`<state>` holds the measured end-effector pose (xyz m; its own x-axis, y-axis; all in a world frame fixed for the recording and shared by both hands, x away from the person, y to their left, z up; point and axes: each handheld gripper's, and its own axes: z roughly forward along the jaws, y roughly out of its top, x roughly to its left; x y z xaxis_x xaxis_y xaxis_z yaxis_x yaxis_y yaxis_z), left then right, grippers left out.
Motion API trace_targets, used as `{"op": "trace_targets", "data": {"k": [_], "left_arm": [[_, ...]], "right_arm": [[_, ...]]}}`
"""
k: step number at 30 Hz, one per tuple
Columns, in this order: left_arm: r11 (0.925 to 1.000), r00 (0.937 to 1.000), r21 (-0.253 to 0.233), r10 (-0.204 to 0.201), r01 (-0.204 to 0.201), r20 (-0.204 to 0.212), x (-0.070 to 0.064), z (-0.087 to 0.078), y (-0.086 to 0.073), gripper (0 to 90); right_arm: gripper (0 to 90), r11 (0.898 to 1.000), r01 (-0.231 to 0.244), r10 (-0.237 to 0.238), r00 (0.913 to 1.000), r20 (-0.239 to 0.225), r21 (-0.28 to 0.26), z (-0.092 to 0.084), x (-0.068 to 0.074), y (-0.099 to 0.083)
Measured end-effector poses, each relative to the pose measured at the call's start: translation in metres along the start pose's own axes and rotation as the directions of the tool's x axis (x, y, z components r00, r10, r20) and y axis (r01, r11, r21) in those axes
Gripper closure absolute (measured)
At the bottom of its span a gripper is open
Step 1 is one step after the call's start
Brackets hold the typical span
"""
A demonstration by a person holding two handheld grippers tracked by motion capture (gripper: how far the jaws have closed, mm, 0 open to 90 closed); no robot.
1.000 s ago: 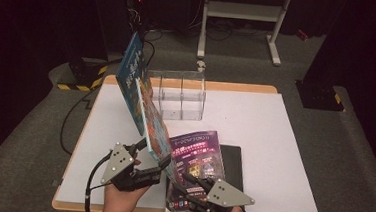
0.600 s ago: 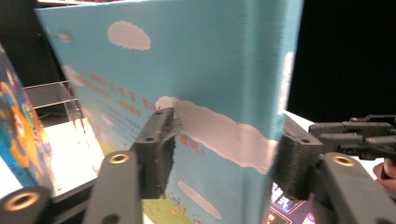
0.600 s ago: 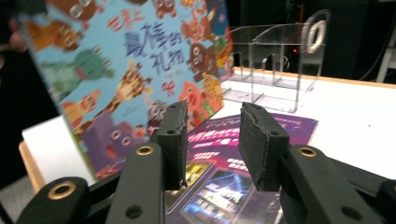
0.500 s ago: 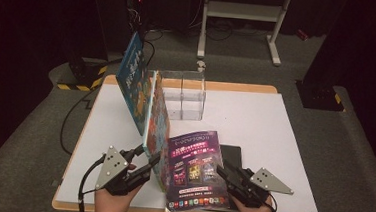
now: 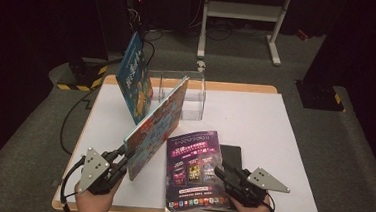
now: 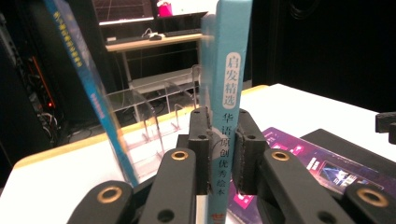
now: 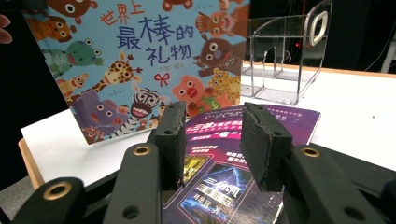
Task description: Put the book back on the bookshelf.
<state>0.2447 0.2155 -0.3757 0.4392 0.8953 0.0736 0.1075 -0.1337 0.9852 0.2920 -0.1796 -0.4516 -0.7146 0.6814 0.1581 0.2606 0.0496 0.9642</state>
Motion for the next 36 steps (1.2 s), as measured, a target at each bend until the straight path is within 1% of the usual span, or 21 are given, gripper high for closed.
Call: {"op": "trace_targets", "data": {"k": [2,4,5,7,9,11,13,16,20,24,28,31,32,33,34,36], "left_arm": [[0.9998,0.9998,-0.008,-0.017,0.017,0.013,0.005,-0.002,-0.004,79.9],[0.9990,0.9982,-0.010,-0.044,0.044,0.040,0.010,-0.003,-0.007,79.0],[0.9984,0.9976,-0.015,-0.053,0.054,0.044,0.011,-0.004,-0.009,78.0],[0.9979,0.9972,-0.029,-0.056,0.058,0.049,0.013,-0.005,-0.011,77.7],[0.9971,0.9959,-0.036,-0.065,0.067,0.063,0.015,-0.005,-0.012,77.2],[0.9976,0.9971,-0.045,-0.050,0.053,0.058,0.015,-0.005,-0.012,77.1],[0.9973,0.9969,-0.049,-0.052,0.055,0.059,0.014,-0.004,-0.012,76.8],[0.9967,0.9960,-0.057,-0.054,0.058,0.071,0.014,-0.003,-0.012,76.6],[0.9971,0.9969,-0.062,-0.041,0.045,0.068,0.013,-0.002,-0.013,76.9],[0.9965,0.9966,-0.054,-0.061,0.064,0.055,0.017,-0.002,-0.011,77.0],[0.9968,0.9952,-0.046,-0.061,0.065,0.077,0.019,0.002,-0.008,75.2],[0.9972,0.9949,-0.045,-0.055,0.059,0.085,0.019,0.009,-0.004,71.3],[0.9973,0.9943,-0.047,-0.053,0.058,0.093,0.019,0.012,-0.003,69.6],[0.9978,0.9951,-0.042,-0.048,0.051,0.087,0.019,0.016,-0.002,69.8],[0.9983,0.9965,-0.034,-0.046,0.048,0.070,0.019,0.019,0.000,69.8],[0.9997,0.9992,-0.013,-0.021,0.022,0.034,0.017,0.027,0.004,69.1]], "right_arm": [[60.0,1.000,-0.003,0.003,1.0000,0.002,0.002,0.000,-0.001,0.000],[59.9,1.000,-0.010,0.010,0.9999,0.002,0.004,0.001,-0.002,-0.001],[59.8,1.000,-0.013,0.013,0.9999,0.003,0.005,0.001,-0.002,-0.001],[59.6,1.000,-0.017,0.017,0.9998,0.002,0.008,0.001,-0.003,-0.002],[59.4,1.000,-0.023,0.023,0.9997,0.001,0.011,0.002,-0.003,-0.002],[59.1,1.000,-0.026,0.026,0.9997,0.002,0.013,0.001,-0.004,-0.002],[59.0,1.000,-0.028,0.028,0.9996,0.001,0.011,0.001,-0.004,-0.002],[58.6,0.999,-0.033,0.033,0.9994,0.001,0.010,0.001,-0.006,-0.002],[58.3,0.999,-0.044,0.044,0.9990,-0.001,0.015,0.001,-0.007,-0.002],[57.9,0.998,-0.051,0.051,0.9987,-0.004,0.024,0.002,-0.007,-0.002],[57.7,0.998,-0.053,0.054,0.9985,-0.005,0.026,0.003,-0.007,-0.002],[57.6,0.998,-0.057,0.057,0.9983,-0.007,0.030,0.003,-0.007,-0.003],[57.5,0.998,-0.058,0.058,0.9983,-0.007,0.032,0.003,-0.007,-0.003],[57.3,0.998,-0.060,0.060,0.9982,-0.008,0.029,0.003,-0.007,-0.002],[57.3,0.998,-0.060,0.060,0.9982,-0.008,0.029,0.003,-0.007,-0.002],[57.2,0.998,-0.062,0.062,0.9980,-0.008,0.026,0.003,-0.008,-0.001]]}}
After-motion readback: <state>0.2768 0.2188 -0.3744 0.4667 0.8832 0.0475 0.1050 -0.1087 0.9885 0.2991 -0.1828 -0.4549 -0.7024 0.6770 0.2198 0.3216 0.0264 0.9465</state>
